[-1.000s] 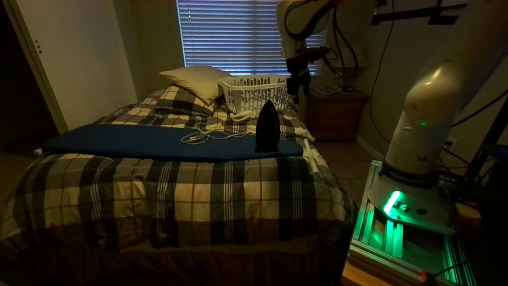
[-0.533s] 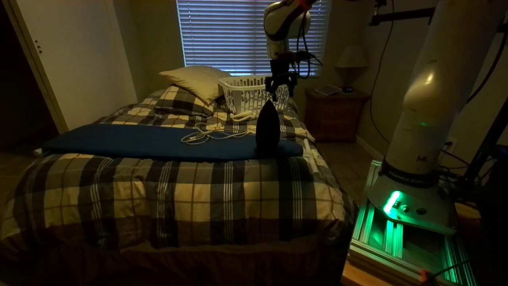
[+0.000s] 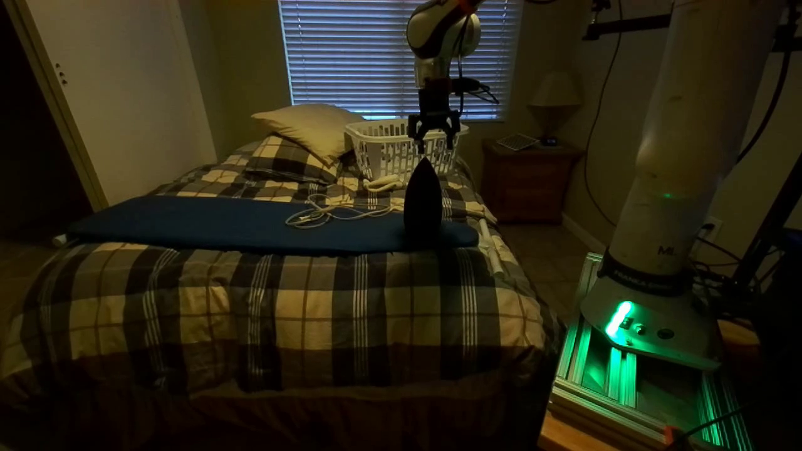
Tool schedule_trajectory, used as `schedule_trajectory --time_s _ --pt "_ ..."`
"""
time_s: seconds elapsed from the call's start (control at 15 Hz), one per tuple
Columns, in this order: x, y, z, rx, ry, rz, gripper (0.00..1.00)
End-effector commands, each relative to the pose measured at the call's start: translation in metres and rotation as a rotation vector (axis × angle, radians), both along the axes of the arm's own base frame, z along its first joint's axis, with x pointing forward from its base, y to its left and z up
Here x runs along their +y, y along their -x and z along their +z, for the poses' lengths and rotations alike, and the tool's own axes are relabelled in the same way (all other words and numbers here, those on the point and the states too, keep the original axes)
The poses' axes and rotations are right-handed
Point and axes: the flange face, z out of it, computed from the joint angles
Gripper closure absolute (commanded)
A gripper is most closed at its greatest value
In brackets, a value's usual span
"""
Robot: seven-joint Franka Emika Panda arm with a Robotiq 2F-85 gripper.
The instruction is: Lay the iron down on the ironing board.
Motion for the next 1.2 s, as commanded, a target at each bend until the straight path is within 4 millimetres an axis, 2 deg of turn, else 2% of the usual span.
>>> schedule_trajectory --time_s 0.0,0.6,0.87,1.13 --pt "0.0 0.0 0.0 0.001 0.0 0.0 0.0" --pt "0.003 0.0 0.002 -0.007 0.034 -0.006 0.0" --pt "-0.039 0.018 -0.013 0.03 0.089 -0.112 0.0" --pt "-0.08 0.033 -0.014 -0.005 0.132 -0.182 0.0"
